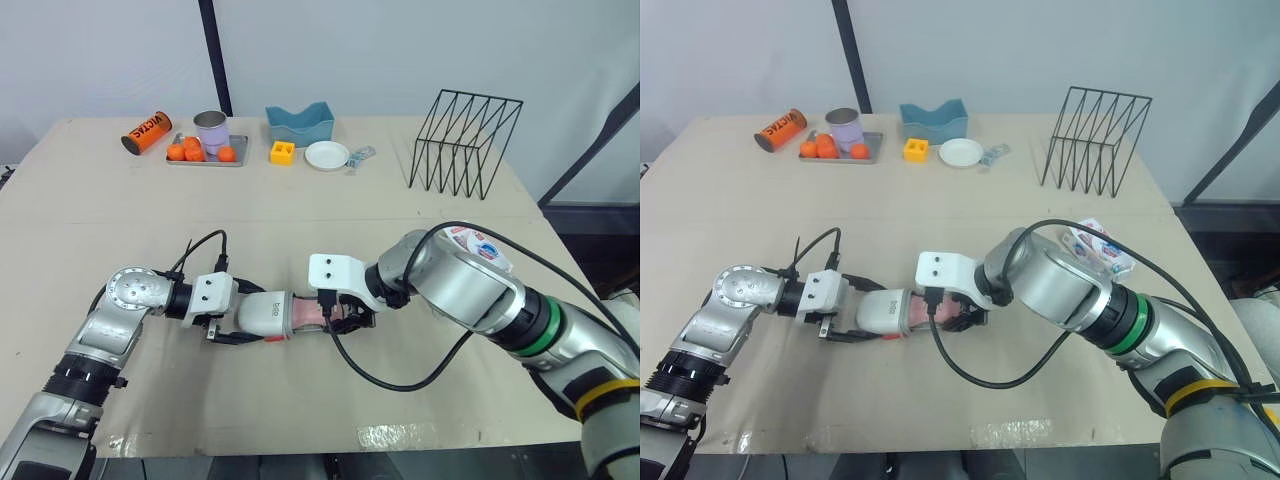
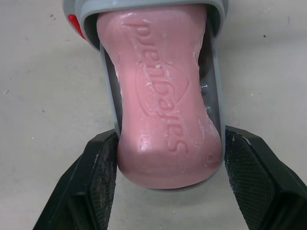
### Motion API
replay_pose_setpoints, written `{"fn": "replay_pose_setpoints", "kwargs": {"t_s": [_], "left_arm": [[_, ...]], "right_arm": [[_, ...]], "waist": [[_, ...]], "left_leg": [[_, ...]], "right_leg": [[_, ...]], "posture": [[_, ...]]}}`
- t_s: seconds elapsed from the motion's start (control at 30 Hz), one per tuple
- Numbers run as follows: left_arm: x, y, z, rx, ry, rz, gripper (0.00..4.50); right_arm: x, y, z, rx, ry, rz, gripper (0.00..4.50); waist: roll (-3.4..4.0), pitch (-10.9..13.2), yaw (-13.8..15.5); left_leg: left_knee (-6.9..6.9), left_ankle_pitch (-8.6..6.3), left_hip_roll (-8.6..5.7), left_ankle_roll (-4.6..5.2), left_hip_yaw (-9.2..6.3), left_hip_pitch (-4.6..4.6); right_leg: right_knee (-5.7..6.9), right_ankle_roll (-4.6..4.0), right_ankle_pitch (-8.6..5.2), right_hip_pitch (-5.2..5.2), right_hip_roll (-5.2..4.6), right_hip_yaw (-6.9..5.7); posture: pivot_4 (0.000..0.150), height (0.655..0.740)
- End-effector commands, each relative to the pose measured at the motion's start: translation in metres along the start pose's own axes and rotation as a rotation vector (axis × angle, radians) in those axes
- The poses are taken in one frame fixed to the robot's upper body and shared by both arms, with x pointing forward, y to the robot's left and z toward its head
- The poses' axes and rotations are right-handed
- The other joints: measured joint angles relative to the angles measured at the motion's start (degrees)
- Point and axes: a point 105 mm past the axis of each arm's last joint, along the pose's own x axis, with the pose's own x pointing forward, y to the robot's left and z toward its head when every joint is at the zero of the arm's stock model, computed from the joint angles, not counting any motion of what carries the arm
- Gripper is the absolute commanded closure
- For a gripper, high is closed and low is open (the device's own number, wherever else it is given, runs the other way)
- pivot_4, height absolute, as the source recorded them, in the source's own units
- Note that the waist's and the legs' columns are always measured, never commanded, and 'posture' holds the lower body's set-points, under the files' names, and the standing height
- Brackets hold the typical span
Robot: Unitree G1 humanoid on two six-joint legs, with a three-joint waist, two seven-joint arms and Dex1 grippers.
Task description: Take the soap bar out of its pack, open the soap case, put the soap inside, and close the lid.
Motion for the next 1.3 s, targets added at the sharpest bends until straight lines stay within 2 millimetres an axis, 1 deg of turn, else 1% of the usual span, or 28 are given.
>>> {"fn": "replay_pose_setpoints", "kwargs": {"t_s": [0.03,0.33,0.57,1.27,1.3], "left_arm": [[0.0,0.007,0.012,0.052,-0.023,0.016,1.01],[0.003,0.009,0.009,0.05,-0.014,0.026,1.01],[0.005,0.011,0.006,0.062,0.001,0.032,1.01],[0.022,0.023,0.023,0.077,-0.068,0.066,1.01],[0.022,0.024,0.023,0.077,-0.072,0.068,1.01]], "right_arm": [[-0.01,-0.005,0.018,-0.044,-0.045,-0.028,1.35],[-0.016,-0.005,0.026,-0.064,-0.062,-0.031,1.35],[-0.02,-0.008,0.027,-0.082,-0.059,-0.045,1.35],[-0.021,-0.006,0.041,-0.158,-0.069,-0.046,1.35],[-0.022,-0.006,0.041,-0.163,-0.074,-0.047,1.05]], "waist": [[0.0,0.0,0.0],[0.0,0.0,0.0],[0.0,0.0,0.0],[0.0,0.0,0.0],[0.0,0.0,0.0]], "left_leg": [[0.0,0.0,0.0,0.0,0.0,0.0],[0.01,0.0,-0.01,0.0,-0.02,0.0],[0.02,0.0,-0.01,0.0,-0.02,0.0],[0.03,0.0,-0.02,0.0,-0.03,-0.01],[0.03,0.0,-0.02,0.0,-0.03,-0.01]], "right_leg": [[0.01,0.0,0.0,0.0,0.0,0.0],[0.01,0.0,0.0,0.01,-0.01,-0.02],[0.01,0.0,0.0,0.01,-0.01,-0.02],[0.01,0.0,0.0,0.01,-0.01,-0.03],[0.01,0.0,0.0,0.01,-0.01,-0.03]], "posture": [[0.15,0.74],[0.15,0.74],[0.15,0.74],[0.15,0.74],[0.15,0.74]]}}
